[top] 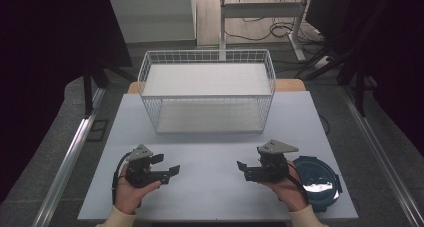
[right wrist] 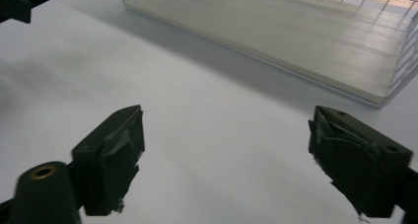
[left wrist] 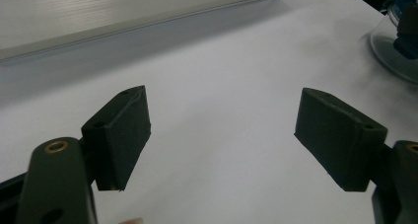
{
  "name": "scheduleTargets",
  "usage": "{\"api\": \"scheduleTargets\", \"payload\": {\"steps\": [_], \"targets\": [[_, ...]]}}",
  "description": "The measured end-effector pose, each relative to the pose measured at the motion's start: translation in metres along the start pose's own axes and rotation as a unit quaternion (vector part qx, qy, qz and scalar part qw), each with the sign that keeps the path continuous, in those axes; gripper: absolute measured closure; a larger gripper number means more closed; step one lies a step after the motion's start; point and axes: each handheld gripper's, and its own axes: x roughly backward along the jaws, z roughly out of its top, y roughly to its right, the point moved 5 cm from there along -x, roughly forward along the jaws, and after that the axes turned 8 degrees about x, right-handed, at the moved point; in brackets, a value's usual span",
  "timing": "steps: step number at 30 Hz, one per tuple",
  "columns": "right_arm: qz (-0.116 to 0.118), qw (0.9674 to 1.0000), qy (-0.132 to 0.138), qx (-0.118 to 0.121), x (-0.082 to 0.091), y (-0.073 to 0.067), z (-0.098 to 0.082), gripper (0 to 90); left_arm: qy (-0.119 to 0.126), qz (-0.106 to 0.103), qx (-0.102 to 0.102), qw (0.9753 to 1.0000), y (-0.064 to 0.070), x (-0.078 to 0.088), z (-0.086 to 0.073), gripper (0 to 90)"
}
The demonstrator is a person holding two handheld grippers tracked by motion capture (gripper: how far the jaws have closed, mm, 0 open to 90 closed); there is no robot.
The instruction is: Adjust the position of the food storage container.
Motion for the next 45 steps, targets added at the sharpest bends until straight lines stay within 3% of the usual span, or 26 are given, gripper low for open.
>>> {"api": "scheduleTargets", "payload": {"steps": [25,35,45], "targets": [[0.007,0.9999,0.000,-0.008,0.005,-0.002,0.002,24.0,0.005,-0.001,-0.005,1.0000,0.004,0.003,0.001,21.1],[0.012,0.9998,-0.009,0.010,0.024,0.002,0.002,30.9,-0.004,-0.002,-0.014,0.9999,0.009,-0.003,-0.002,21.1],[0.008,0.9999,-0.012,-0.006,0.047,0.018,-0.003,43.2,-0.003,-0.004,-0.016,0.9999,0.011,-0.003,-0.001,20.9]]}}
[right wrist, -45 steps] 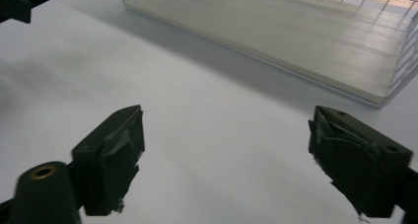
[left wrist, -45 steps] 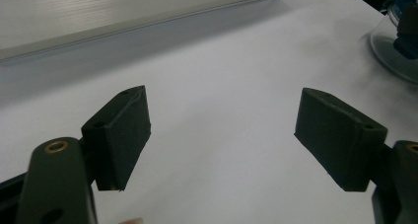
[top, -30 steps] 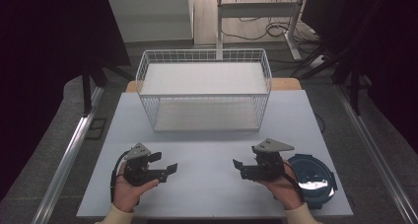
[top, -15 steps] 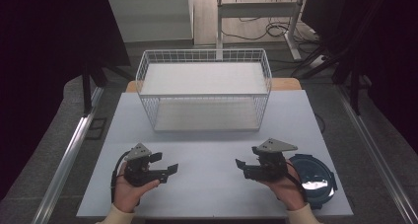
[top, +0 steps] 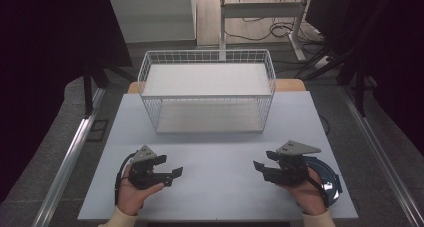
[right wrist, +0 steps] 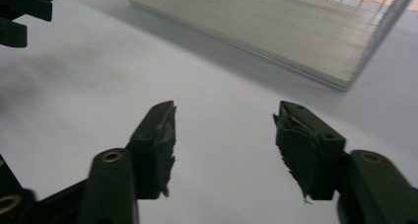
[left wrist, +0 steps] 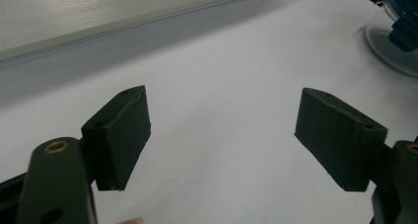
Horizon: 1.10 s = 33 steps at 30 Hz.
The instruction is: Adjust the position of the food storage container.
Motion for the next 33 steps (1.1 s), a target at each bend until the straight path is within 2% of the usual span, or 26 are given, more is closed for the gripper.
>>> {"api": "scheduleTargets", "payload": {"steps": [6,11,12,13,14,21,22,23,24,26,27,28,29,30,32,33], "targets": [[-0.010,0.9999,0.000,-0.005,0.017,0.013,-0.006,52.6,0.000,-0.001,0.000,1.0000,0.000,0.000,0.001,20.8],[-0.033,0.9994,0.001,-0.009,0.035,0.026,-0.011,69.7,0.000,0.000,0.001,1.0000,0.000,0.001,0.001,20.8],[-0.044,0.9989,0.005,-0.015,0.042,0.033,-0.015,75.6,0.001,0.000,0.002,1.0000,-0.001,0.001,0.001,20.8],[-0.044,0.9989,0.005,-0.015,0.042,0.033,-0.015,75.6,0.001,0.000,0.002,1.0000,-0.001,0.001,0.001,20.8],[-0.048,0.9986,0.007,-0.020,0.049,0.039,-0.019,80.6,0.002,0.001,0.002,1.0000,-0.001,0.001,0.001,20.8],[-0.067,0.9974,0.002,-0.027,0.067,0.055,-0.033,88.9,0.005,0.002,0.003,1.0000,-0.001,0.002,0.002,20.9],[-0.079,0.9964,-0.002,-0.032,0.073,0.061,-0.038,89.2,0.004,0.003,0.003,1.0000,-0.002,0.002,0.002,20.9],[-0.079,0.9964,-0.002,-0.032,0.073,0.061,-0.038,89.2,0.004,0.003,0.003,1.0000,-0.002,0.002,0.002,20.9],[-0.097,0.9946,-0.010,-0.037,0.079,0.068,-0.045,89.3,0.003,0.003,0.003,1.0000,-0.002,0.002,0.001,20.9],[-0.116,0.9920,-0.017,-0.045,0.084,0.075,-0.052,89.3,0.003,0.003,0.003,1.0000,-0.002,0.002,0.001,21.0],[-0.116,0.9920,-0.017,-0.045,0.084,0.075,-0.052,89.3,0.003,0.003,0.003,1.0000,-0.002,0.002,0.001,21.0],[-0.130,0.9898,-0.021,-0.054,0.090,0.082,-0.060,89.4,0.002,0.003,0.003,1.0000,-0.002,0.002,0.001,21.0],[-0.130,0.9898,-0.021,-0.054,0.090,0.082,-0.060,89.4,0.002,0.003,0.003,1.0000,-0.002,0.002,0.001,21.0],[-0.144,0.9871,-0.029,-0.063,0.096,0.089,-0.068,89.4,0.002,0.004,0.004,1.0000,-0.002,0.002,0.001,21.0],[-0.158,0.9840,-0.037,-0.073,0.102,0.096,-0.076,89.3,0.002,0.005,0.004,1.0000,-0.003,0.001,0.001,21.1],[-0.158,0.9840,-0.037,-0.073,0.102,0.096,-0.076,89.3,0.002,0.005,0.004,1.0000,-0.003,0.001,0.001,21.1]]}}
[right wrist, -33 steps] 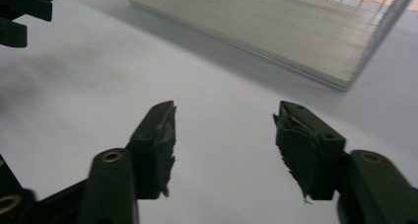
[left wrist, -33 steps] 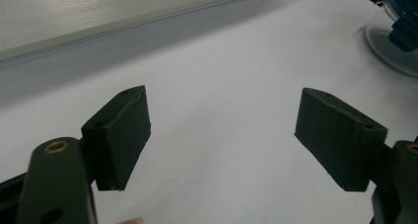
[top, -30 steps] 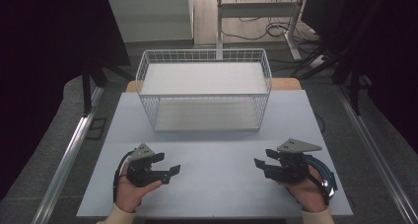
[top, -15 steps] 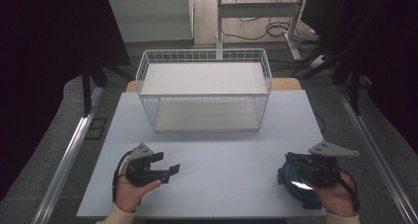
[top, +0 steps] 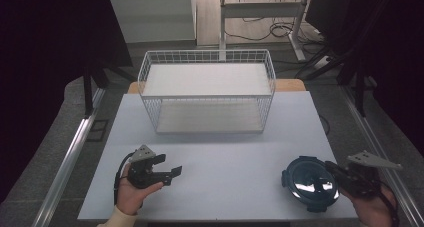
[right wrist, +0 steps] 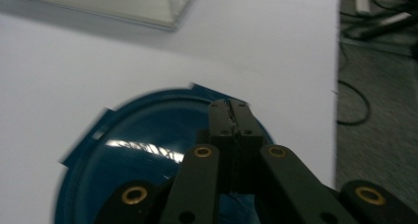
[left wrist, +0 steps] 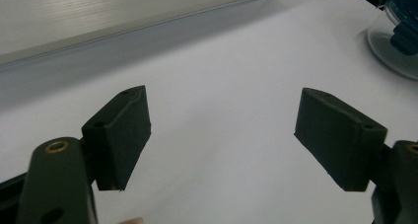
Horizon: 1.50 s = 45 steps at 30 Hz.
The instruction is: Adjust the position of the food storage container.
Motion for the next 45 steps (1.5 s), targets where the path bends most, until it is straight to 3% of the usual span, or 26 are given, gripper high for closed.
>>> {"api": "scheduleTargets", "payload": {"steps": [5,6,9,11,16,23,45], "targets": [[-0.041,0.9985,-0.027,-0.023,0.005,0.022,-0.026,89.4,-0.004,0.001,0.000,1.0000,-0.001,-0.002,-0.001,21.1],[-0.041,0.9985,-0.027,-0.023,0.005,0.022,-0.026,89.4,-0.004,0.001,0.000,1.0000,-0.001,-0.002,-0.001,21.1],[-0.071,0.9959,-0.054,-0.017,0.006,0.029,-0.038,89.5,-0.005,0.001,0.000,1.0000,0.000,-0.002,-0.001,21.1],[-0.073,0.9947,-0.068,-0.024,0.005,0.033,-0.047,89.4,-0.005,0.002,0.000,1.0000,0.000,-0.002,-0.001,21.1],[-0.067,0.9931,-0.093,-0.026,-0.001,0.035,-0.056,89.4,-0.009,0.002,-0.001,1.0000,0.000,-0.004,-0.002,21.1],[-0.066,0.9891,-0.132,0.001,-0.014,0.024,-0.060,89.6,-0.009,0.002,-0.001,1.0000,0.000,-0.004,-0.002,21.1],[-0.043,0.9886,-0.144,-0.011,-0.014,0.019,-0.060,89.8,-0.013,0.004,-0.003,0.9999,0.000,-0.007,-0.003,21.2]]}}
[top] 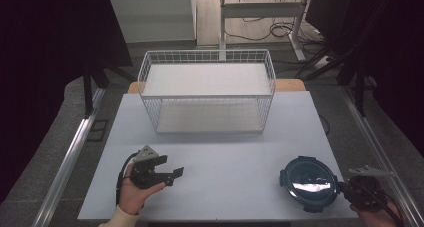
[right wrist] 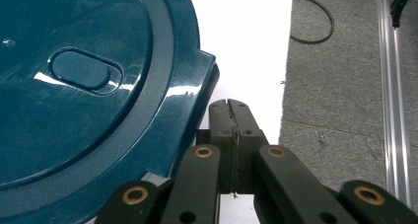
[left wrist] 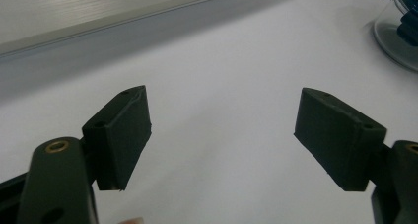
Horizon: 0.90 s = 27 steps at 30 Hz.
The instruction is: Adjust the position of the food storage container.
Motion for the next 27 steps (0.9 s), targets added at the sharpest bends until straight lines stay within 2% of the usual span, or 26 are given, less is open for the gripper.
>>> {"api": "scheduleTargets", "payload": {"steps": [7,15,23,27], "targets": [[0.009,1.0000,0.001,0.003,-0.001,-0.005,0.002,89.8,-0.002,0.001,0.000,1.0000,0.000,-0.001,0.000,21.3],[0.015,0.9997,-0.001,0.018,-0.003,-0.019,0.008,89.8,-0.001,0.002,0.000,1.0000,0.000,0.000,0.000,21.4],[0.042,0.9987,-0.005,0.029,-0.005,-0.039,0.017,89.8,0.001,0.002,-0.001,1.0000,0.000,0.000,0.000,21.5],[0.073,0.9966,-0.001,0.038,-0.008,-0.058,0.024,89.8,0.000,0.003,-0.001,1.0000,0.000,0.000,0.000,21.5]]}}
